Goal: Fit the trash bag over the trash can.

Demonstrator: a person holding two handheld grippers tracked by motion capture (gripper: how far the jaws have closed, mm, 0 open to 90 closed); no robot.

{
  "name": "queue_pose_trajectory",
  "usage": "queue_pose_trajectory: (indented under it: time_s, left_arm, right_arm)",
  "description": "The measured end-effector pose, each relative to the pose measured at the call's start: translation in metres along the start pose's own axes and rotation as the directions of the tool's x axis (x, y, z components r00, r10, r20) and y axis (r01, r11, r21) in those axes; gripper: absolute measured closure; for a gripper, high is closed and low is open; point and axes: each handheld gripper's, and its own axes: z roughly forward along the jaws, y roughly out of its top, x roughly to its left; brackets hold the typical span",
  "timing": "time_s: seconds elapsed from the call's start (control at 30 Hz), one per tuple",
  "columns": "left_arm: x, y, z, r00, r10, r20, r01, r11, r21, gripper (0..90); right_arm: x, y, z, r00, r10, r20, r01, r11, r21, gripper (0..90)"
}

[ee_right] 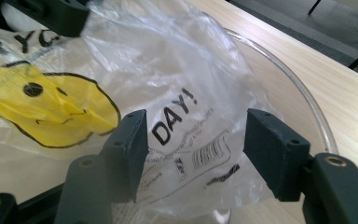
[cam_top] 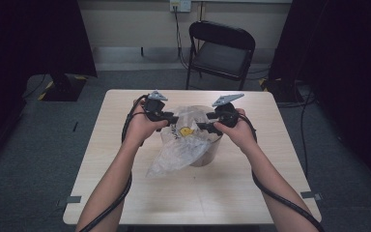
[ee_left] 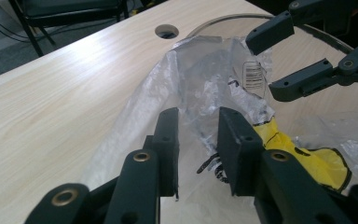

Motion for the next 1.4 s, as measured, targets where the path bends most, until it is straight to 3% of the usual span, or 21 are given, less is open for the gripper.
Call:
queue_pose_trajectory:
  time_s: [0.07,0.17,0.27,0.4,0.5,0.57,0.73,0.8,0.87,1.0,1.13,1.23,1.33,1.4]
  left_arm:
    - [-0.002,0.004,0.003,1.0,-0.005,0.008,0.005,0.9996,0.028,77.1]
    - [-0.005,0.01,0.003,0.9997,0.006,-0.022,-0.005,0.9987,0.052,80.2]
    - [-0.013,0.019,-0.001,0.997,0.046,-0.062,-0.043,0.9972,0.062,88.0]
    - [-0.032,0.035,0.0,0.9968,0.074,-0.03,-0.072,0.9954,0.063,89.4]
    - [-0.042,0.047,0.012,0.9959,0.088,-0.02,-0.087,0.9949,0.052,89.2]
    - [-0.046,0.053,0.024,0.9958,0.087,-0.025,-0.085,0.993,0.082,89.2]
    - [-0.056,0.06,0.051,0.9925,0.115,-0.043,-0.107,0.9825,0.152,89.2]
    - [-0.058,0.06,0.059,0.994,0.102,-0.039,-0.094,0.9815,0.167,88.6]
    - [-0.06,0.059,0.064,0.995,0.095,-0.031,-0.088,0.9816,0.169,86.1]
    - [-0.058,0.058,0.061,0.9979,0.06,-0.023,-0.057,0.9921,0.112,75.5]
    - [-0.052,0.059,0.042,0.9945,0.087,-0.059,-0.085,0.9952,0.048,54.8]
    - [-0.049,0.058,0.025,0.9925,0.103,-0.067,-0.1,0.994,0.043,41.4]
    - [-0.048,0.056,0.008,0.9938,0.095,-0.058,-0.094,0.9954,0.016,36.9]
    - [-0.047,0.055,-0.002,0.9936,0.097,-0.059,-0.097,0.9953,0.005,35.3]
  right_arm:
    - [-0.001,0.0,0.0,0.9999,0.009,-0.005,-0.009,1.0,-0.005,38.9]
    - [-0.003,-0.001,0.001,1.0,0.007,-0.006,-0.007,1.0,-0.009,38.7]
    - [-0.004,-0.002,0.0,0.9997,0.02,-0.014,-0.02,0.999,-0.029,38.9]
    - [-0.004,-0.003,-0.001,0.9993,0.026,-0.026,-0.027,0.999,-0.041,38.4]
    - [-0.003,-0.003,-0.007,1.0,0.007,-0.001,-0.007,0.999,-0.037,37.2]
    - [-0.002,-0.002,-0.014,0.9998,-0.012,0.019,0.012,0.999,-0.037,36.6]
    - [-0.002,-0.002,-0.04,0.9998,-0.019,0.011,0.019,0.997,-0.079,35.4]
    - [-0.003,-0.002,-0.048,0.9997,-0.023,0.004,0.024,0.996,-0.088,35.3]
    - [-0.002,-0.002,-0.053,0.9995,-0.031,0.005,0.032,0.996,-0.086,35.3]
    - [0.0,-0.006,-0.051,0.9996,-0.029,-0.001,0.029,0.997,-0.078,34.6]
    - [0.004,-0.006,-0.039,0.9993,-0.034,-0.018,0.033,0.997,-0.068,34.6]
    - [0.01,-0.001,-0.03,0.9993,-0.028,-0.025,0.026,0.998,-0.065,35.6]
    - [0.017,0.008,-0.022,0.9989,-0.017,-0.044,0.015,0.998,-0.055,39.1]
    - [0.022,0.014,-0.016,0.9982,-0.048,-0.035,0.047,0.999,-0.022,43.6]
